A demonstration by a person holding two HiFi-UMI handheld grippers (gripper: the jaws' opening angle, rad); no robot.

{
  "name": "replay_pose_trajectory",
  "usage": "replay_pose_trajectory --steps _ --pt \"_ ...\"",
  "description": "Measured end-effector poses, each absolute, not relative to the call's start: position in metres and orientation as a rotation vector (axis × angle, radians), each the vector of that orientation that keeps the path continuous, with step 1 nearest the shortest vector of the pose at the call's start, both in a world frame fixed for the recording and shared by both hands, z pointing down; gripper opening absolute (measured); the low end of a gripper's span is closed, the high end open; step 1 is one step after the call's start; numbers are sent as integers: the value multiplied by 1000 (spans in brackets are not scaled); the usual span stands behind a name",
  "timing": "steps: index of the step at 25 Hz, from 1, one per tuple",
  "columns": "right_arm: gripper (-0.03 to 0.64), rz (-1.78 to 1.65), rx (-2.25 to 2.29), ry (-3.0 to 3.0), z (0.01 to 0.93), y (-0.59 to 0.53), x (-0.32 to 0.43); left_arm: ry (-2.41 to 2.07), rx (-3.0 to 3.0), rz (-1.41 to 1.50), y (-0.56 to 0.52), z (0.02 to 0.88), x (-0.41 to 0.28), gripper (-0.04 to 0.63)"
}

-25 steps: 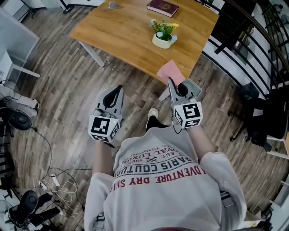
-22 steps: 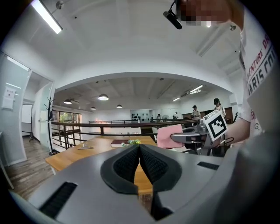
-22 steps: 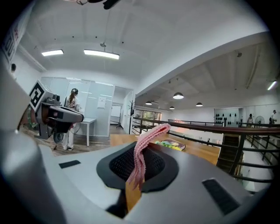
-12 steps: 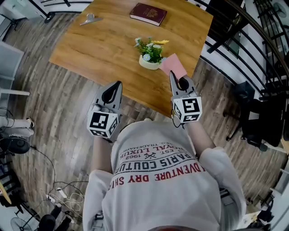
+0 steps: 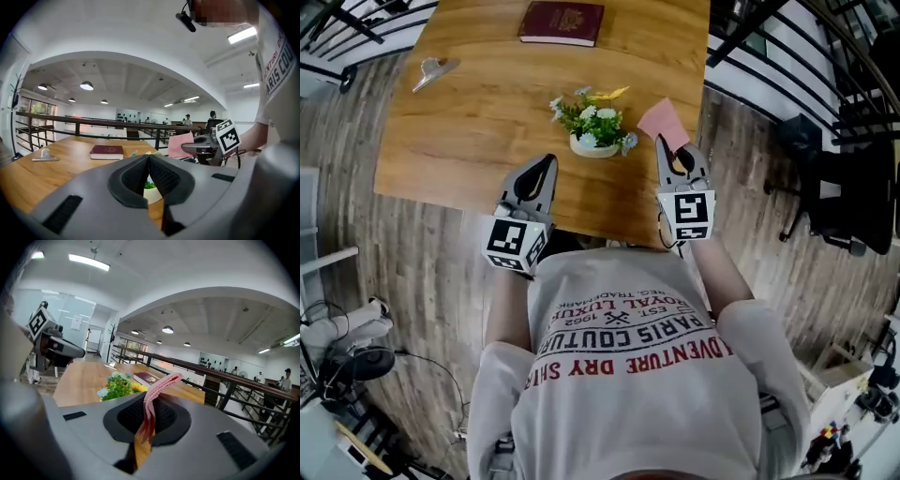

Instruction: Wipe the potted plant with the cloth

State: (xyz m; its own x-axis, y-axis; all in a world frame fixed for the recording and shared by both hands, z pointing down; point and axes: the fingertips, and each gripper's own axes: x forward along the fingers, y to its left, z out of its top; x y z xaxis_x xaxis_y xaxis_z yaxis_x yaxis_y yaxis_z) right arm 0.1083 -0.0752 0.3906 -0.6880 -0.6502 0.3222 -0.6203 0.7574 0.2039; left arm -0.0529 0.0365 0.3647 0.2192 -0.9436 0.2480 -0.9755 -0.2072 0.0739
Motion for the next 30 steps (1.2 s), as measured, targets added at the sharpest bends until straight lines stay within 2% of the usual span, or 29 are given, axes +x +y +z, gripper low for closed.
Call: replay_pose_trajectory --steps 13,22,30 --pt "35 -47 946 -2262 518 -85 91 -1307 2409 371 -17 463 -39 17" --pt "35 -156 691 -2245 548 -57 54 -1176 2441 405 -38 488 -35 17" --pt "35 -187 663 -2186 553 -46 51 -1036 2530 375 -40 493 -30 15"
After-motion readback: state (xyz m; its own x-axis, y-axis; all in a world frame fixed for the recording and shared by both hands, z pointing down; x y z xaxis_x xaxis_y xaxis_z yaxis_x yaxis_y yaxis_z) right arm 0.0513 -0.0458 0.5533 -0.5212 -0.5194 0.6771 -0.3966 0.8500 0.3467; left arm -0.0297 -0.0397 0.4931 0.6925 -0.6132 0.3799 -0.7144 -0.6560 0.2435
